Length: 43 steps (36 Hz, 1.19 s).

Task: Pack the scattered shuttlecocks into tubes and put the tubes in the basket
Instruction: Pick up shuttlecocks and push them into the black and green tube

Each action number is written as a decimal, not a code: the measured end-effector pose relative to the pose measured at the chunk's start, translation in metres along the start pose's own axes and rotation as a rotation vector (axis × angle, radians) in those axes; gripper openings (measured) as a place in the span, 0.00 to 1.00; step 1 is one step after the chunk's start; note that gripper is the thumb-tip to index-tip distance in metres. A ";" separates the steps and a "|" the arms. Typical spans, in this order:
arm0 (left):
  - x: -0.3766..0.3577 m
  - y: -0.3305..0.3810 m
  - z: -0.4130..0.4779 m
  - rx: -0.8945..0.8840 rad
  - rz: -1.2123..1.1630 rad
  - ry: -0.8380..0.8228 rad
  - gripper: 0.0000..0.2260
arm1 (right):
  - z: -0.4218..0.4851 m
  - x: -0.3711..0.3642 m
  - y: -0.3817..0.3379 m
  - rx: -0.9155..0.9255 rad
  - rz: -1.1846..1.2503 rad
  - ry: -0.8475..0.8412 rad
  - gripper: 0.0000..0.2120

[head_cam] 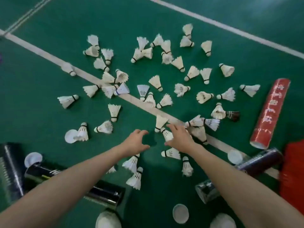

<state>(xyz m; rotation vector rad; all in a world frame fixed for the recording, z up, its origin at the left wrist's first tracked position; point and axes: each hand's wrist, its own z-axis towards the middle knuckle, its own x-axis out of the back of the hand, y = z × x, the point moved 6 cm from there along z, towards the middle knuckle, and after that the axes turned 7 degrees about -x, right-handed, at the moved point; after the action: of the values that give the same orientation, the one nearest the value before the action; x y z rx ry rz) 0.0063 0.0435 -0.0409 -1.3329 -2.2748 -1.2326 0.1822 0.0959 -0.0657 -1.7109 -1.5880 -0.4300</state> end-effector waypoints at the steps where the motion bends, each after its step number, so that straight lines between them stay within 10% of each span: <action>1: -0.007 -0.006 0.003 -0.011 0.020 -0.017 0.30 | 0.005 -0.014 0.000 0.012 -0.054 -0.025 0.41; 14: -0.098 -0.095 -0.006 0.067 0.144 -0.007 0.31 | 0.016 -0.092 -0.008 0.007 0.131 0.227 0.17; 21: -0.092 -0.107 -0.017 0.115 -0.217 0.368 0.28 | -0.016 -0.128 -0.057 0.237 0.289 0.175 0.29; 36: -0.081 -0.154 -0.113 -0.056 0.385 -0.159 0.47 | 0.011 -0.164 -0.100 0.202 0.233 0.165 0.24; 43: -0.121 -0.158 -0.124 -0.174 0.705 -0.211 0.35 | 0.004 -0.162 -0.102 0.191 0.229 0.138 0.25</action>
<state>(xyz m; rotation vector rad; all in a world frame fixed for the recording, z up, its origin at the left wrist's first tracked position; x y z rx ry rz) -0.0786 -0.1610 -0.1189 -2.1558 -1.5689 -1.0737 0.0558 -0.0203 -0.1507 -1.6557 -1.2749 -0.2663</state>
